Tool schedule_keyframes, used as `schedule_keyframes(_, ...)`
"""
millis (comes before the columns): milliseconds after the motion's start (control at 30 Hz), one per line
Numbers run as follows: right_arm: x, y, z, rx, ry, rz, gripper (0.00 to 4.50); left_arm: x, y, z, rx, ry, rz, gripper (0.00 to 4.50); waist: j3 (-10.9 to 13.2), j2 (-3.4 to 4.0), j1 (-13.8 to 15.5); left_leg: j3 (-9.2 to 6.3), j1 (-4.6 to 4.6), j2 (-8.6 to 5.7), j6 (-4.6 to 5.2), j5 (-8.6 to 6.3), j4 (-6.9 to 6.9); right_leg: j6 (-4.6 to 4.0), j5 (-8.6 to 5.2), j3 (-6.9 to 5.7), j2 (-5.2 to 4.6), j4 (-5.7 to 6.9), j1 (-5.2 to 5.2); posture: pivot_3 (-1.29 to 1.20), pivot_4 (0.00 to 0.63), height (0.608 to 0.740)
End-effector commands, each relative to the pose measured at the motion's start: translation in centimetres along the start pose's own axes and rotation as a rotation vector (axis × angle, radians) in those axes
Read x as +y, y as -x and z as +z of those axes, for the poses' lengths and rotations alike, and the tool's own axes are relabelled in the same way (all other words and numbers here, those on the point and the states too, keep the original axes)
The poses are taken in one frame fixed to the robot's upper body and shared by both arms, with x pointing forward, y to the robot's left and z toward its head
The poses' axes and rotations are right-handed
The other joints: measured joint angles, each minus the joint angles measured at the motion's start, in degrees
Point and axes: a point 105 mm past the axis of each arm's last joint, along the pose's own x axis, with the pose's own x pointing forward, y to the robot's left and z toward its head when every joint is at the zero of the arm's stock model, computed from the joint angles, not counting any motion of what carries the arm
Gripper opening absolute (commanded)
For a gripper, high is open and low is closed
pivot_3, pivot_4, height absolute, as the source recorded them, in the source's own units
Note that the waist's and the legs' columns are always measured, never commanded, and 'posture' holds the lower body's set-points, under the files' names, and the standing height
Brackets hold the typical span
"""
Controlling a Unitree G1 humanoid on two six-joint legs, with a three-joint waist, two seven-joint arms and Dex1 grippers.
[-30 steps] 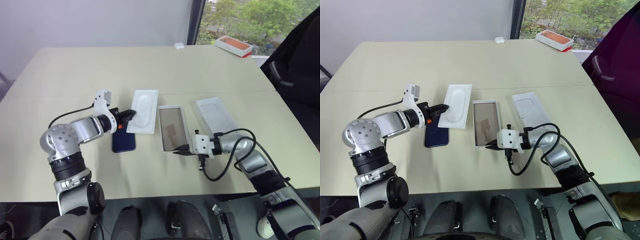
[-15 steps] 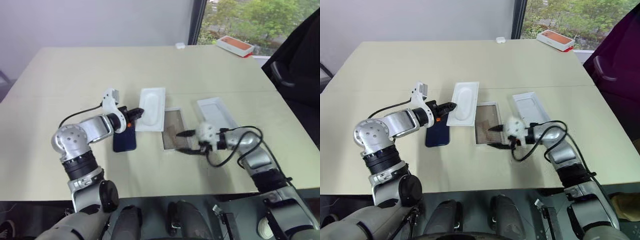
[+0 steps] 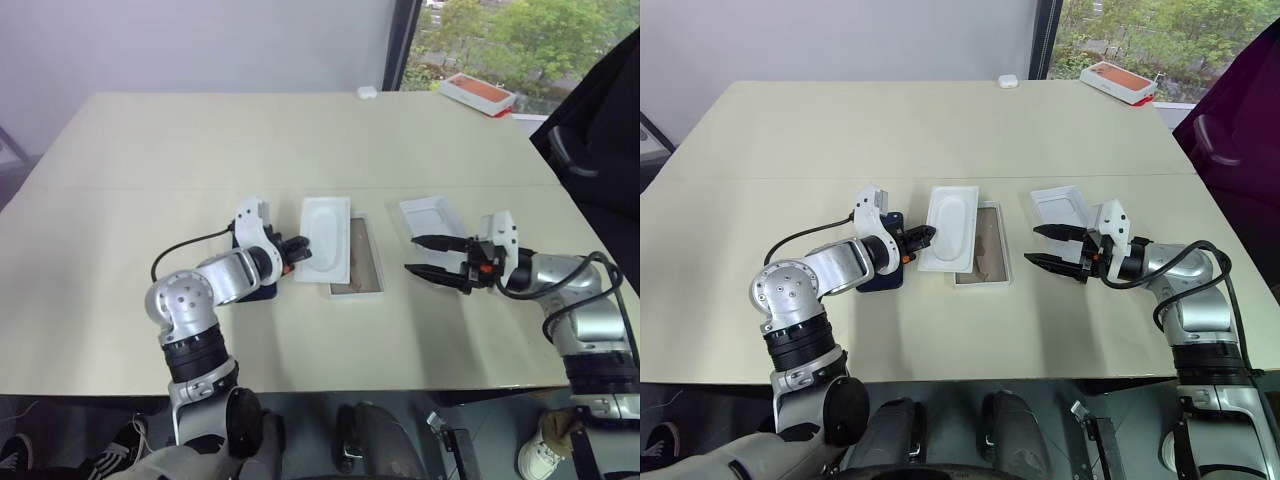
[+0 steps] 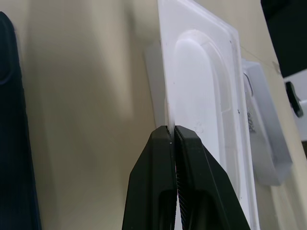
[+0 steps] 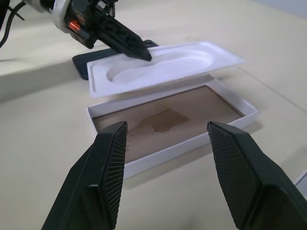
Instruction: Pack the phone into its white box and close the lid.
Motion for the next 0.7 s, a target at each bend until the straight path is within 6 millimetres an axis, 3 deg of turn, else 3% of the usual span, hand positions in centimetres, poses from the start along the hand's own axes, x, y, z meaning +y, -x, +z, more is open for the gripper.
schedule_keyframes(33, -0.3, -0.1, 0.8, -0.023, 0.039, -0.011, 2.77, -1.0, -0.6, -0.5, -0.001, -0.011, -0.014, 0.0, 0.0, 0.0, 0.07, 0.0, -0.01, 0.0, 0.0, 0.0, 0.0, 0.0, 0.0, 0.0, 0.0, 0.0, 0.0, 0.0, 0.15, 0.74)
schedule_keyframes(700, -0.2, -1.1, 0.6, -0.024, 0.055, -0.013, 2.77, -2.8, -2.5, -2.8, 0.078, -0.035, -0.056, 0.0, 0.0, 0.0, 0.15, -0.02, -0.05, -0.09, 0.01, 0.0, 0.01, 0.04, 0.01, -0.02, -0.07, -0.05, 0.0, 0.0, 0.15, 0.74)
